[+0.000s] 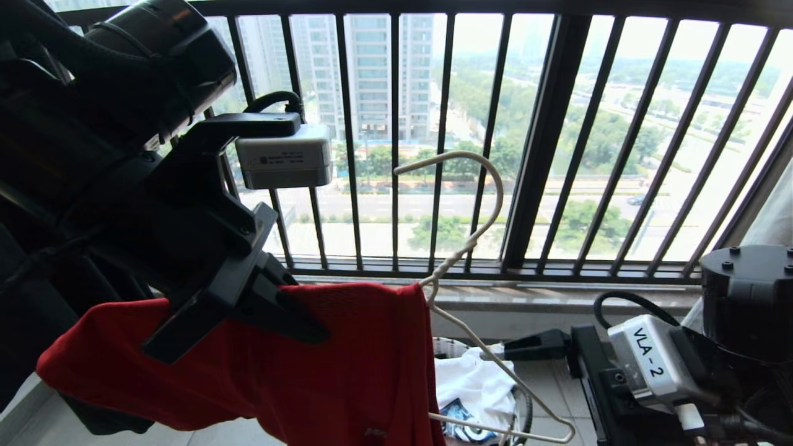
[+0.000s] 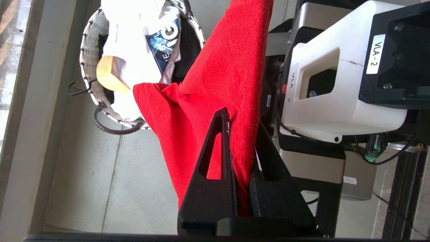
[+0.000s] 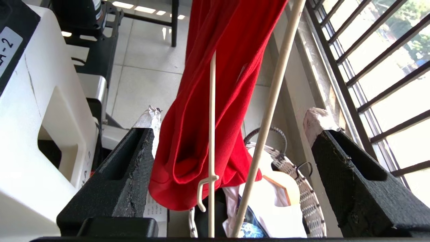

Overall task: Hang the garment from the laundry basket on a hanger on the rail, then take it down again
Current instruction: Hang the clothes on the clothes rack

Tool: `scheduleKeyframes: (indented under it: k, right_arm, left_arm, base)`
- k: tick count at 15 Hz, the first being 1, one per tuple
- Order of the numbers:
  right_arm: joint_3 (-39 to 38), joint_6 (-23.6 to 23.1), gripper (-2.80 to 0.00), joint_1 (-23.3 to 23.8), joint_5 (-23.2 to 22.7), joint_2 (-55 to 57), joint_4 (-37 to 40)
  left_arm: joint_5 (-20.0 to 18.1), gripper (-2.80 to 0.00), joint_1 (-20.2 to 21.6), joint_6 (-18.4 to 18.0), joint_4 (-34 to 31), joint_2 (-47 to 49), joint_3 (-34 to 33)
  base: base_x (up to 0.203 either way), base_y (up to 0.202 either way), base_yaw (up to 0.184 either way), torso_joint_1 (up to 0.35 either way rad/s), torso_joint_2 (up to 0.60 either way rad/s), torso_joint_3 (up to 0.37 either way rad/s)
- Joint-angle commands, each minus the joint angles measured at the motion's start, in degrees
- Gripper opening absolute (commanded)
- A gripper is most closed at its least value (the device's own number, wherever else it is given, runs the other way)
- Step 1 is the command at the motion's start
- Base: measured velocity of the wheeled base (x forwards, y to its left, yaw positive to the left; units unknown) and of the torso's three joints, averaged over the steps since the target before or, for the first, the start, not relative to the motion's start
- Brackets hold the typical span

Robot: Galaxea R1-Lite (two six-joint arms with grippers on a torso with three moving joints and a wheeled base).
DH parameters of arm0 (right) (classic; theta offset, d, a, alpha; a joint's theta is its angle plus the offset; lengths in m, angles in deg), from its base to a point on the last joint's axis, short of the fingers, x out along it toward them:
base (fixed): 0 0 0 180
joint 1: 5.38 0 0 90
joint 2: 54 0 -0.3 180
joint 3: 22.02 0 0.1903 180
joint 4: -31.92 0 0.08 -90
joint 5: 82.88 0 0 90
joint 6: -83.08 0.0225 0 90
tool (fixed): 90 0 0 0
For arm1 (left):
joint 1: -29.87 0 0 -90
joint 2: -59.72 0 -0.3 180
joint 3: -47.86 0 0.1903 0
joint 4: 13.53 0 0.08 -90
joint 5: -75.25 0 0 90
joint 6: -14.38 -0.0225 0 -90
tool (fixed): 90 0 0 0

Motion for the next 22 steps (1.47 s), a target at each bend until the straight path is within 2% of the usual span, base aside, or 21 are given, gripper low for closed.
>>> scheduleKeyframes:
  k: [1,4,7,8,10,11,13,16,20,22]
  right_arm:
    - [1.15,-0.11,0.00,3.45,-0.45,-0.87,-0.15]
    - [3.36,-0.06,0.00,10.37,-2.01,-0.67,-0.08]
    - [5.61,2.64,0.00,15.40,-4.04,-1.10,-0.10]
    - [6.14,3.65,0.00,16.35,-4.08,-1.77,-0.08]
    - [7.81,5.80,0.00,19.32,-4.14,-3.24,-0.11]
    - [9.19,8.52,-2.80,20.74,-4.29,-3.78,-0.08]
    - [10.99,14.92,-2.80,22.33,-4.38,-4.93,-0.07]
    - [11.92,17.64,-2.80,22.59,-4.21,-6.69,0.24]
    - [11.25,18.15,-2.80,18.18,-4.30,-7.31,5.26]
    - [10.55,18.17,-2.80,13.06,-4.14,-6.93,7.22]
  left_arm:
    - [-0.04,-2.80,0.16,1.00,-0.16,-0.75,0.12]
    - [0.48,-2.80,1.14,4.39,2.92,-0.91,0.11]
    - [0.52,-2.80,1.38,13.21,6.69,-0.45,1.37]
    - [0.53,-2.80,1.43,14.45,7.59,-0.66,1.45]
    - [0.70,-2.80,1.52,14.53,7.59,-1.08,1.36]
    - [0.70,-2.80,1.76,14.53,7.59,-1.43,1.45]
    - [0.70,-2.80,2.46,14.53,7.73,-2.22,1.62]
    - [0.70,-2.80,4.93,14.53,9.04,-2.58,1.89]
    - [2.10,-2.80,8.35,14.53,10.98,-3.36,2.77]
    - [2.11,-2.80,8.55,14.77,12.33,-4.00,2.35]
  base:
    - [0.000,0.000,0.000,0.000,0.00,0.000]
    - [0.000,0.000,0.000,0.000,0.00,0.000]
    - [0.000,0.000,0.000,0.000,0.00,0.000]
    - [0.000,0.000,0.000,0.000,0.00,0.000]
    - [0.000,0.000,0.000,0.000,0.00,0.000]
    - [0.000,0.000,0.000,0.000,0.00,0.000]
    - [0.000,0.000,0.000,0.000,0.00,0.000]
    - [0.000,0.000,0.000,0.000,0.00,0.000]
    - [0.000,0.000,0.000,0.000,0.00,0.000]
    - [0.000,0.000,0.000,0.000,0.00,0.000]
